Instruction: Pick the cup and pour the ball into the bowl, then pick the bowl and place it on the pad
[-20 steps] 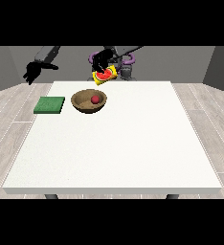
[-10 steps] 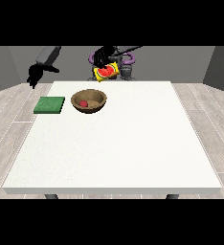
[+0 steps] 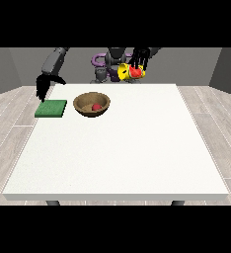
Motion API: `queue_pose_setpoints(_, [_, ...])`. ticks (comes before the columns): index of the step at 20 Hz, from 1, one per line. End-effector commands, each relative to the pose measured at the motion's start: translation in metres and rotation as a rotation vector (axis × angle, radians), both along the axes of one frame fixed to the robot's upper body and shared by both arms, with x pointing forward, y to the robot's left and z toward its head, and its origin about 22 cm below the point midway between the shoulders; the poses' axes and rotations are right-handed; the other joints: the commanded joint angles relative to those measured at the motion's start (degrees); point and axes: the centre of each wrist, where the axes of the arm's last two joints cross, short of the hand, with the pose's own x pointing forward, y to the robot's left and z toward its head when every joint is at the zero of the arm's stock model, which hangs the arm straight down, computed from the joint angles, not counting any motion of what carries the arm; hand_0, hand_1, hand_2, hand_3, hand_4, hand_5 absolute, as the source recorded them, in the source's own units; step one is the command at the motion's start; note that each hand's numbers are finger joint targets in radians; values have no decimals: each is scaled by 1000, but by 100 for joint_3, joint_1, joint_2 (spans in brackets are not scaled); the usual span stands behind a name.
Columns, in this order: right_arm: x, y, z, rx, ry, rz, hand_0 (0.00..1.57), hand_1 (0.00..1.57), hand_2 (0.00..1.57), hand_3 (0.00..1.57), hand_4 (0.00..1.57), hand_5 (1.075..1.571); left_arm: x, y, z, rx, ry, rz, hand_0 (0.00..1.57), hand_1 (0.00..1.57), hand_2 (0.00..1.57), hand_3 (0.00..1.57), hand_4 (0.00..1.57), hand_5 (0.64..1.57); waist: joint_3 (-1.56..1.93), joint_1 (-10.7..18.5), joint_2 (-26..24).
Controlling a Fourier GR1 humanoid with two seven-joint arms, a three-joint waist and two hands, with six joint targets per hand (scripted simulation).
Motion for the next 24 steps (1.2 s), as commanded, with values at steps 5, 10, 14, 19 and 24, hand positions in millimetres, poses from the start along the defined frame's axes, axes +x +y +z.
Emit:
queue_pose_setpoints(5, [18, 21, 9, 62, -109, -17, 0, 0, 0, 0, 268, 1566, 8, 49, 6, -573, 101, -116, 1173, 1173, 1243, 1069, 803, 1527, -3, 234, 1009])
queue_pose_setpoints(10, [42, 35, 38, 63, -155, 73, 0, 0, 0, 0, 393, 1570, 11, 64, -8, -845, 117, -203, 287, 287, 0, 0, 832, 1559, -3, -97, 1495])
queue_pose_setpoints(14, [47, 81, 19, 55, -84, 128, 0, 0, 0, 0, 331, 1559, 9, 78, -43, -987, 247, -184, 0, 0, 0, 0, 0, 1531, 7, -497, 1190])
queue_pose_setpoints(19, [51, 101, 11, 49, 19, 170, 0, 0, 0, 0, 20, 1540, 4, 84, -70, -1001, 309, -154, 0, 0, 0, 0, 0, 1523, 19, -709, 731])
queue_pose_setpoints(24, [36, 102, -19, 50, 40, 145, 0, 0, 0, 0, 82, 1543, 3, 76, -55, -1007, 327, -179, 0, 0, 0, 0, 0, 1533, 22, -563, 667])
